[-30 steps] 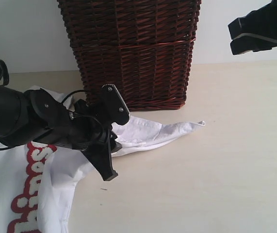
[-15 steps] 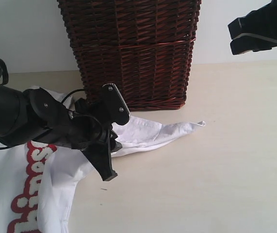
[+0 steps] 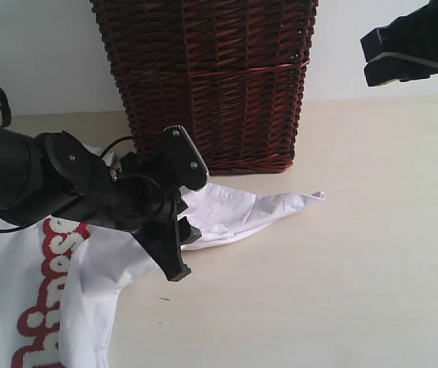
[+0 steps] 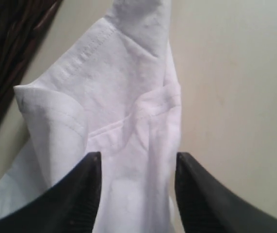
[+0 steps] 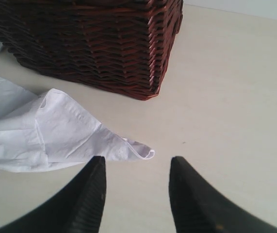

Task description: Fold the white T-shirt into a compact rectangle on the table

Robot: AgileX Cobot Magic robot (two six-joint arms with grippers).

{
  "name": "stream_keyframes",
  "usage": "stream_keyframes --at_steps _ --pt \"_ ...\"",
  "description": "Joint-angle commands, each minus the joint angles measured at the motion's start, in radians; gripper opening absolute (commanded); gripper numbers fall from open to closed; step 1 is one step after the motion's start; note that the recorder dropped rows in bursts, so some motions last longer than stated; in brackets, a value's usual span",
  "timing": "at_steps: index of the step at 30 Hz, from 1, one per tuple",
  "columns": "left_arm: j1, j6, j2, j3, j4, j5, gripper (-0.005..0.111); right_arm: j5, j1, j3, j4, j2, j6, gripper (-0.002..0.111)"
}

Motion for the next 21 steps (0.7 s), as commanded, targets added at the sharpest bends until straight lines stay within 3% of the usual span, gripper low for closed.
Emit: stream_keyframes --at_steps 1,6,14,21 --pt "0.001 -0.010 0.001 -0.007 -0.005 0.032 0.048 -0.006 0.000 0.002 0.004 -0.010 -0.007 0.042" --pt "-0.030 0.003 0.001 -0.007 -0.005 0.027 0.048 -0.006 0.000 0.002 0.004 -0.010 -0.007 0.042" --pt "-0.129 0.041 0.073 -0.009 -0.005 -0.193 0.041 -0.006 0.000 0.002 0.004 -0.010 -0.007 0.042" --pt "-0.148 0.015 0.152 -0.056 -0.014 -0.245 0.036 -0.010 0.000 0.002 0.008 -0.010 -0.007 0.042"
